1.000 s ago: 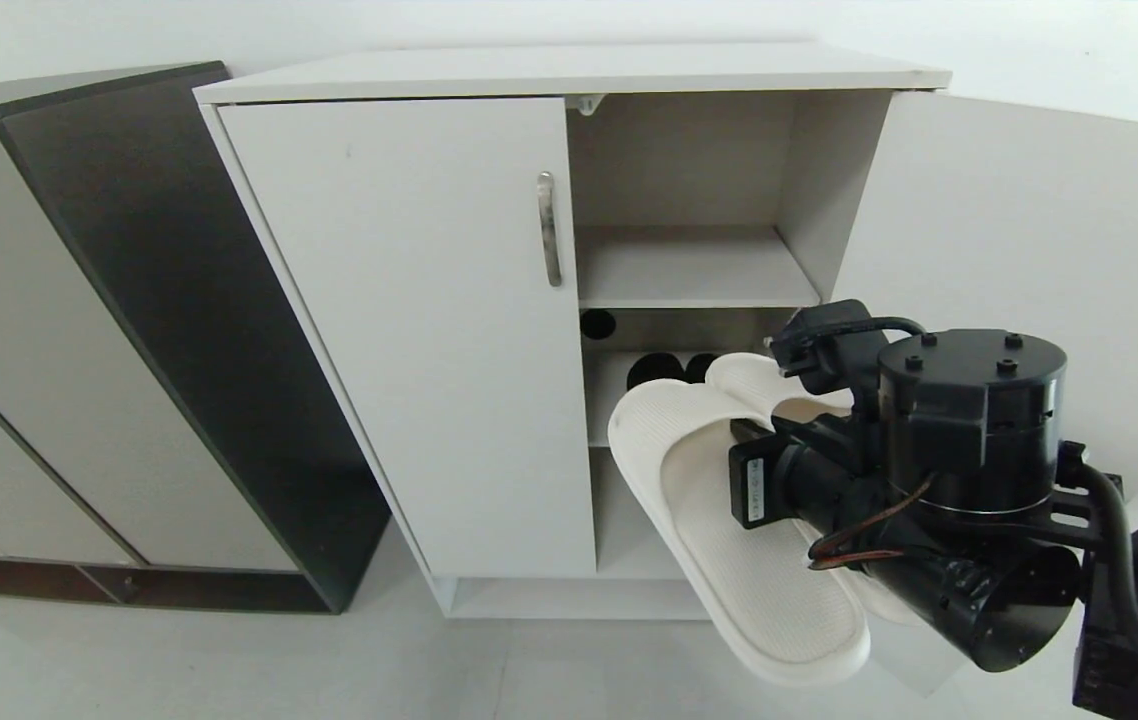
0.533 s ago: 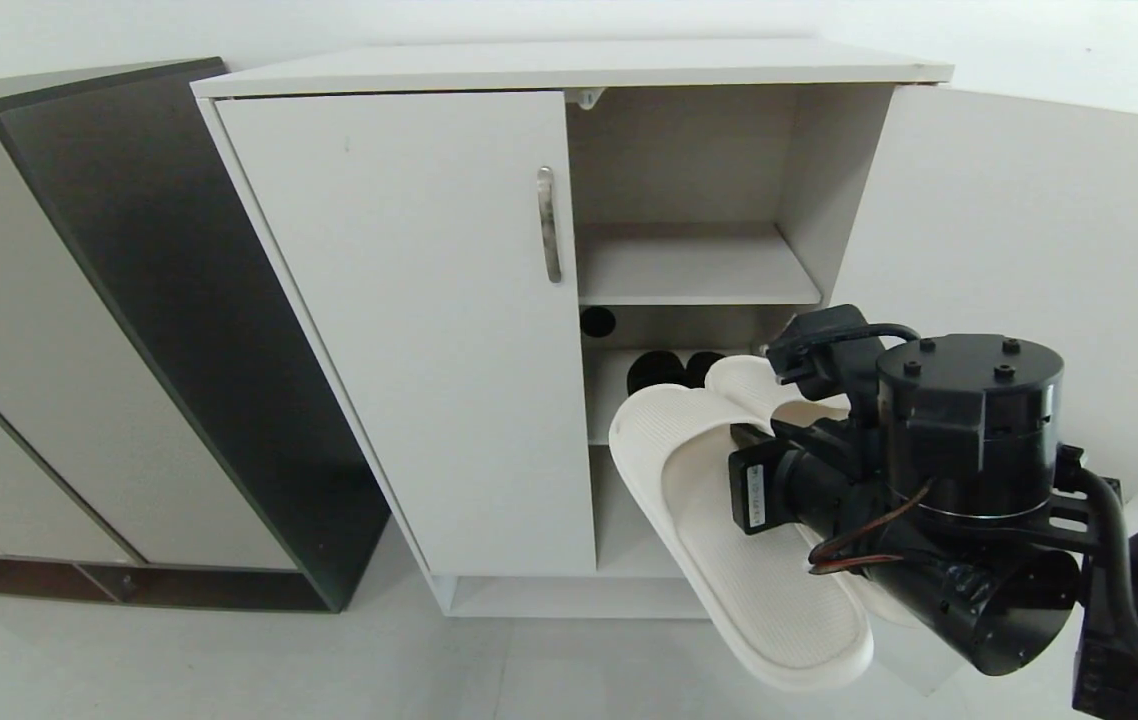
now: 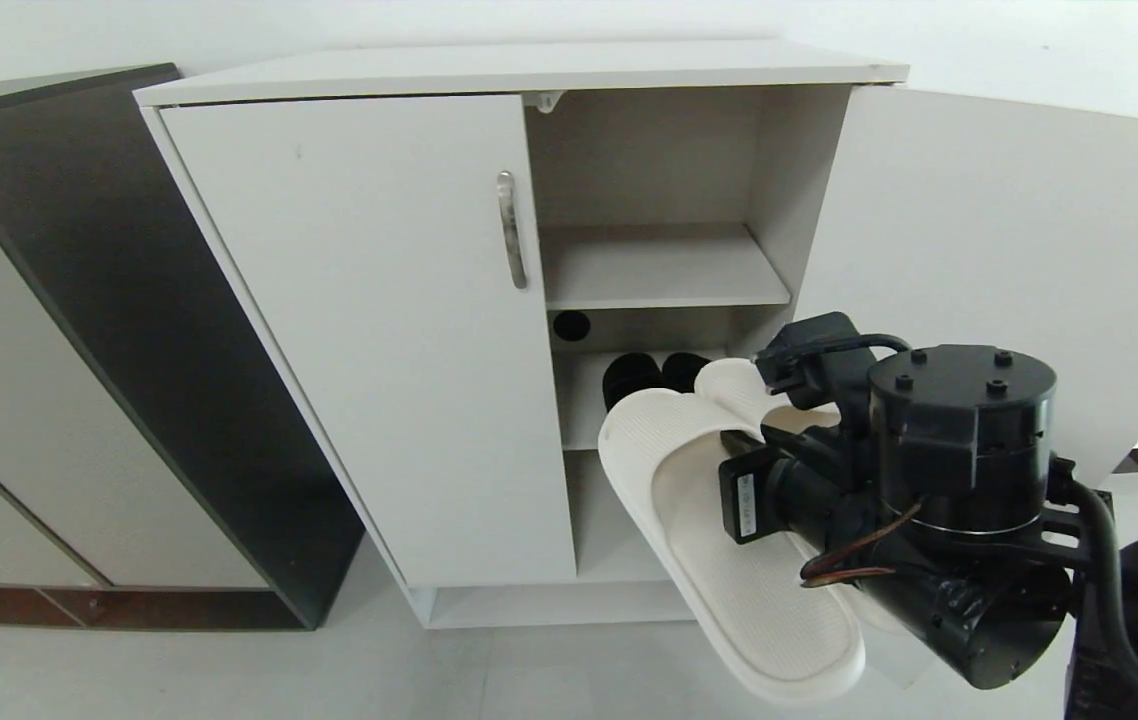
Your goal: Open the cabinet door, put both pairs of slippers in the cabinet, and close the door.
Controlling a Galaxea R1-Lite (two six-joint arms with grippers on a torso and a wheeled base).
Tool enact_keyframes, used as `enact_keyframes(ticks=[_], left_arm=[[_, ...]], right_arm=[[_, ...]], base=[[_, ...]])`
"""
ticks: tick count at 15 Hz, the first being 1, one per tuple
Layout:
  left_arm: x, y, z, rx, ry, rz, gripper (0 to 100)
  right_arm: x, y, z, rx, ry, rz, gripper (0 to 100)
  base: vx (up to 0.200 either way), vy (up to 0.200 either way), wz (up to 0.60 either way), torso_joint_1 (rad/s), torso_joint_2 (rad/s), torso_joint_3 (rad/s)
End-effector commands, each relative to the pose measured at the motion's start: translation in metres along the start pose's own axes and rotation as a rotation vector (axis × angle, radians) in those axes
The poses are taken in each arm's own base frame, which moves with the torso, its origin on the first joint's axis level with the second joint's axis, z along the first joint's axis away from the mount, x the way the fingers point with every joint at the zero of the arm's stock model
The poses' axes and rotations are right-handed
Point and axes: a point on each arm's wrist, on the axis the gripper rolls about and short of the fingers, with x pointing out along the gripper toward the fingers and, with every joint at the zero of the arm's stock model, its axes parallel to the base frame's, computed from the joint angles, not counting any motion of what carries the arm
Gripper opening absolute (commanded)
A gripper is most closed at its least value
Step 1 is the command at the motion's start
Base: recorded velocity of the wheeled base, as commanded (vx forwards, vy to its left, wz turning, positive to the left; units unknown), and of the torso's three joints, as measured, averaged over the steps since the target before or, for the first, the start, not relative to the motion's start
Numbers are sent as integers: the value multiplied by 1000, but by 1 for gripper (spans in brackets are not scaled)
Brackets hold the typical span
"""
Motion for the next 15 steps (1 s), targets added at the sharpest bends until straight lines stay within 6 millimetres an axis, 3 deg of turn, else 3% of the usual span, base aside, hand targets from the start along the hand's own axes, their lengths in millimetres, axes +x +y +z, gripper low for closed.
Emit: enact_keyframes(ticks=[1, 4, 6, 10, 15], left_arm=[[0, 0, 0, 0, 1, 0, 0], [0, 0, 0, 1, 1, -2, 0], [0, 0, 0, 1, 1, -2, 0], [0, 0, 0, 3, 1, -2, 0], [0, 0, 0, 3, 1, -2, 0]], right_arm=[[4, 12, 0, 0, 0, 21, 0], [16, 23, 9, 37, 27, -1, 0], [20, 26, 26, 76, 79, -73, 0], [41, 41, 62, 137, -11, -194, 0], [57, 42, 65, 102, -19, -216, 0]], base=[[0, 0, 0, 0, 0, 0], [0, 0, 0, 0, 0, 0], [0, 0, 0, 0, 0, 0], [0, 0, 0, 0, 0, 0], [0, 0, 0, 0, 0, 0]])
